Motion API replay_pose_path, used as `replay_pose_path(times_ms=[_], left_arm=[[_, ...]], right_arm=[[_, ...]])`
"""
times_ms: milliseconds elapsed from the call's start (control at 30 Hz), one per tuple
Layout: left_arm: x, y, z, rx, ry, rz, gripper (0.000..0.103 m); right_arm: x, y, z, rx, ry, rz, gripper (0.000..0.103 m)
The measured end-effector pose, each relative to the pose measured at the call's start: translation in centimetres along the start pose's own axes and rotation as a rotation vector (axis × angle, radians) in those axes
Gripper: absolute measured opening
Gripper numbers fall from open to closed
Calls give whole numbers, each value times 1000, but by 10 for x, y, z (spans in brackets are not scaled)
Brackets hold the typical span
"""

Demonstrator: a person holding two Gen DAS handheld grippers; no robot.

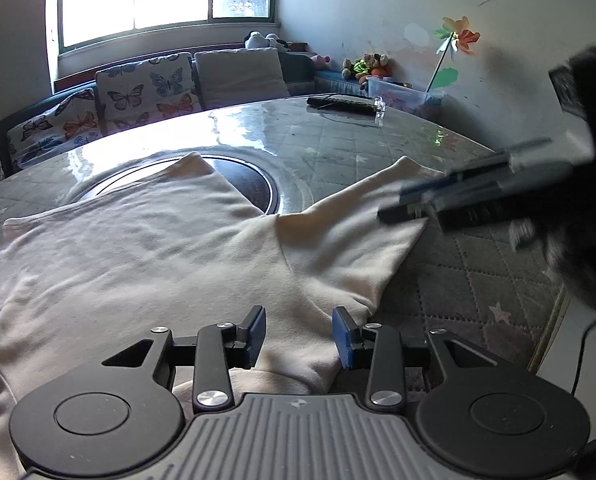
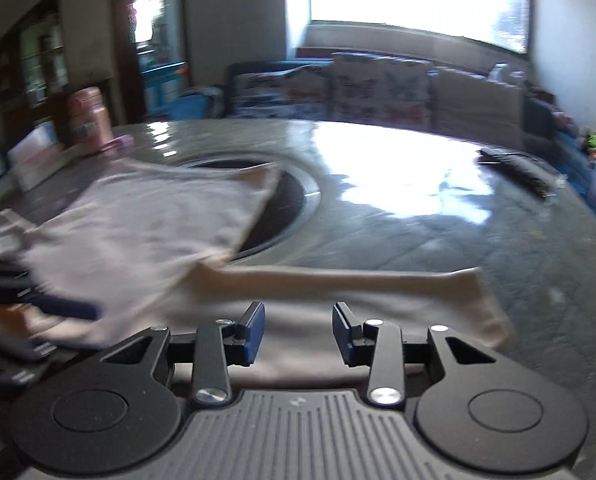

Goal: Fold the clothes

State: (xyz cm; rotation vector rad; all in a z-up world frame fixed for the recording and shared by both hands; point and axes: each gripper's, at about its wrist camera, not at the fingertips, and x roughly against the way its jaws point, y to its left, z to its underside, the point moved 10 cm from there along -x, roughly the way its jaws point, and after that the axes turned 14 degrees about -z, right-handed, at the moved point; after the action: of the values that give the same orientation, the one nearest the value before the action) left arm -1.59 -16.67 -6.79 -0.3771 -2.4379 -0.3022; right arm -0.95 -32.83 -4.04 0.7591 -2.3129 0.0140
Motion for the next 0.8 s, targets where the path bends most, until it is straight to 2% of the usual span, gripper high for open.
replay_pose_path(times_ms=[100,267,533,800], left_arm=[[1,0,1,-1,-3,-1,39],[2,-1,4,-10,2,2,40],[6,2,2,-3,-11,5,41],[6,13,-7,19,-28,-19,41]], right_arm=[[-9,30,10,78,42,-44,38],[-16,42,21,175,84,0,40],[4,6,19,63,46,66,43],[41,-82,19,-140,-49,249,42]])
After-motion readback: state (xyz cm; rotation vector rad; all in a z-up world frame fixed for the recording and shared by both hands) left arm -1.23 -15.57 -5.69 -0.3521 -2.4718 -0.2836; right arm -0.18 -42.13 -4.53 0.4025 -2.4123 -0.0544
